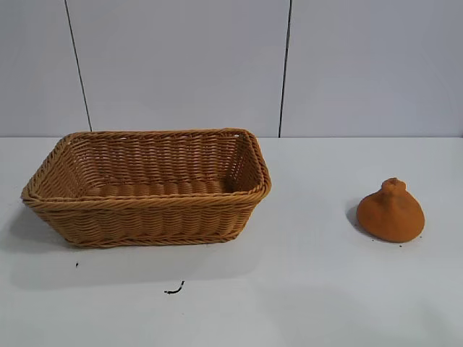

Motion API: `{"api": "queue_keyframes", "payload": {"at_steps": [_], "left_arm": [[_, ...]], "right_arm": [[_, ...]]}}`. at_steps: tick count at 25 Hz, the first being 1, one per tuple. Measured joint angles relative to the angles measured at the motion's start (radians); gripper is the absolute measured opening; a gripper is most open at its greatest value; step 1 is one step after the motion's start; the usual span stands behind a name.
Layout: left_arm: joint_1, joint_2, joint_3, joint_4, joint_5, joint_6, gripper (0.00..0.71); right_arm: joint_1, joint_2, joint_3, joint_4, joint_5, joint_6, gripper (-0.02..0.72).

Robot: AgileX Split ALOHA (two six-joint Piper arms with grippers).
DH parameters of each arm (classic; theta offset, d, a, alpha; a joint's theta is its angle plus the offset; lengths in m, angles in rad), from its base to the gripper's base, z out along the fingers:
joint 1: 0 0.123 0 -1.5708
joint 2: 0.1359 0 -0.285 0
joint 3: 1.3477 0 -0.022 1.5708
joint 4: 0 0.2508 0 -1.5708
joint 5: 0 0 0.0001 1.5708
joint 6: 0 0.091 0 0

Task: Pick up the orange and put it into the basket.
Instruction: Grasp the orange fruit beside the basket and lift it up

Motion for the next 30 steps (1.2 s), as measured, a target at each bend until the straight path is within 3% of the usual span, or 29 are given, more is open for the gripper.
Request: {"api": "queue_keyframes", "payload": {"at_steps": [6,14,23,30], "left_arm": [[0.0,0.0,0.0,0.0,0.0,0.0,0.666],[0.0,0.0,0.0,0.0,0.0,0.0,0.666],[0.0,0.0,0.0,0.0,0.0,0.0,0.666],[0.0,0.0,0.0,0.0,0.0,0.0,0.666]], "right_arm": [[0.0,0.484,-0.3,0.015,-0.002,0.0,0.673],[0.0,0.863,-0.571,0.036,-0.005,0.0,0.673],[0.0,1.154,-0.639,0.079,-0.018,0.0,0.673],[0.0,1.327,-0.639,0.082,-0.094,0.0,0.673]]}}
